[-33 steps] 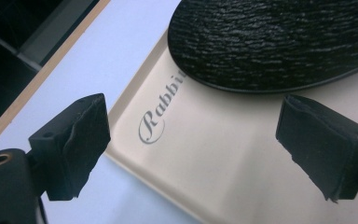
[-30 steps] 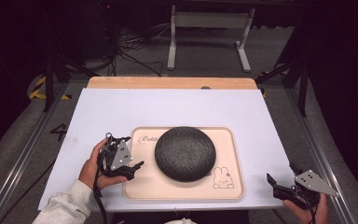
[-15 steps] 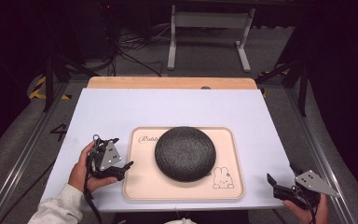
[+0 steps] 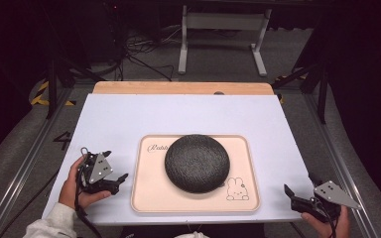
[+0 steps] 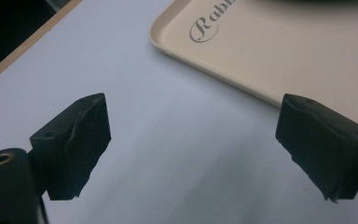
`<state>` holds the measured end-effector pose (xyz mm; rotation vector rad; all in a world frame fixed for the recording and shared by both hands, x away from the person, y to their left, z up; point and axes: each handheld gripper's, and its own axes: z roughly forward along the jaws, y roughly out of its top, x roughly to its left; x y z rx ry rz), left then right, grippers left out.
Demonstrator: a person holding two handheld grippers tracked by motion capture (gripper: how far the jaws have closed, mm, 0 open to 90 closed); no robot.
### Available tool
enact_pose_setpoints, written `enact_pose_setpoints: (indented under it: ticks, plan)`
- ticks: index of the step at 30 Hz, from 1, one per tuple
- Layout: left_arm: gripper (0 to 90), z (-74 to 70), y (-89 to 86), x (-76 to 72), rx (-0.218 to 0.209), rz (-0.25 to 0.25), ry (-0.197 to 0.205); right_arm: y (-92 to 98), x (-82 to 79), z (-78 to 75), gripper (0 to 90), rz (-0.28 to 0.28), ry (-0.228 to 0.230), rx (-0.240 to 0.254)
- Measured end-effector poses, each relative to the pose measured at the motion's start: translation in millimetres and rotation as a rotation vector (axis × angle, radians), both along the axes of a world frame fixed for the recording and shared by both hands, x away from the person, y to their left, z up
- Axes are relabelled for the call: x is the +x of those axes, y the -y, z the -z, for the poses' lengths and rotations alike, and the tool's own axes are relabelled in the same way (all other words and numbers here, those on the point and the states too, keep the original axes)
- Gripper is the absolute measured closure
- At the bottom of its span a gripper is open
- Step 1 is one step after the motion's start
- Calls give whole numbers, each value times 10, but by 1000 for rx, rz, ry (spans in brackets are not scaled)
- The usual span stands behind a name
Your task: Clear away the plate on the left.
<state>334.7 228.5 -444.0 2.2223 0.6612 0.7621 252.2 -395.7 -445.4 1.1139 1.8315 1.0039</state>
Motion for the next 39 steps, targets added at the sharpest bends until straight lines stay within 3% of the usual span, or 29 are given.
enact_pose_setpoints:
  ticks: [9, 12, 19, 35, 39]
  plan:
    - [107, 89, -238, -56, -42, -37, -37, -6, 10, 1, 106, -4, 1, -1]
    - [107, 109, -316, -83, -79, -47, -53, -11, 17, 1, 106, -5, 0, -1]
    - [107, 144, -448, -156, -119, -72, -73, -26, 47, 0, 106, -14, 0, -1]
    - [109, 167, -594, -299, -204, -79, -79, -51, 96, 2, 105, -26, -7, -3]
    - [109, 163, -585, -299, -199, -71, -79, -52, 97, 2, 105, -26, -7, -4]
